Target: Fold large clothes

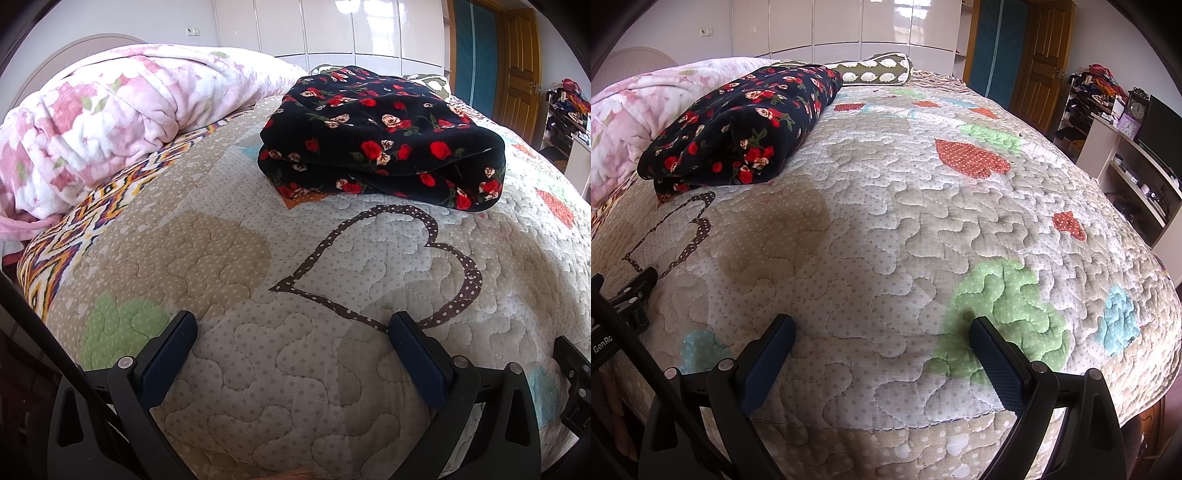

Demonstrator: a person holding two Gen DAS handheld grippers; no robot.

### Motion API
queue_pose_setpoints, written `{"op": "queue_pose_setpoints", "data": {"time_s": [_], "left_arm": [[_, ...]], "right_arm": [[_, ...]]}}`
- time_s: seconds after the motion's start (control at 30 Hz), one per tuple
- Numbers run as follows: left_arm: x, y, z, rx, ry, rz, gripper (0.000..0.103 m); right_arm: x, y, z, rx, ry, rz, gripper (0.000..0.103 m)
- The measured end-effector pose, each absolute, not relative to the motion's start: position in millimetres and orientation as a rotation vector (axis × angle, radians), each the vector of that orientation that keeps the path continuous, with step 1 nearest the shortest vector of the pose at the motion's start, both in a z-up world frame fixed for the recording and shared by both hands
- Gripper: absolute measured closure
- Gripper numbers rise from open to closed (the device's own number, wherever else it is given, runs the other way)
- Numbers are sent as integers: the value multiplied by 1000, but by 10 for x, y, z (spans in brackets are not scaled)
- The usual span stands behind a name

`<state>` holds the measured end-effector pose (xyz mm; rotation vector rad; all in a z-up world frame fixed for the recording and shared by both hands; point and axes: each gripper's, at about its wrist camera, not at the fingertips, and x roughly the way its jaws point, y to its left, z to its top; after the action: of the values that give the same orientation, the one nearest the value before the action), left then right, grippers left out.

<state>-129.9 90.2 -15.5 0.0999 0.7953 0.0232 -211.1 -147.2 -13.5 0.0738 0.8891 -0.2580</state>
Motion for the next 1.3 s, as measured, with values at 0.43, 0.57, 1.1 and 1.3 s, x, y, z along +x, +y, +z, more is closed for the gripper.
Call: {"op": "queue_pose_setpoints", "data": {"time_s": [0.43,0.57,1.1,1.3], "left_arm": [[-1271,875,-137,88,809,15,0],[-1276,870,-140,86,809,16,0],[-1292,859,-145,86,808,18,0],[-1290,851,-155,88,811,16,0]], "right_arm": [[-2100,-1426,-130,72,884,-271,4],[-2102,-1423,-132,72,883,-271,4],[-2107,-1419,-134,73,883,-272,4],[-2106,-1420,-134,73,882,-271,4]]}}
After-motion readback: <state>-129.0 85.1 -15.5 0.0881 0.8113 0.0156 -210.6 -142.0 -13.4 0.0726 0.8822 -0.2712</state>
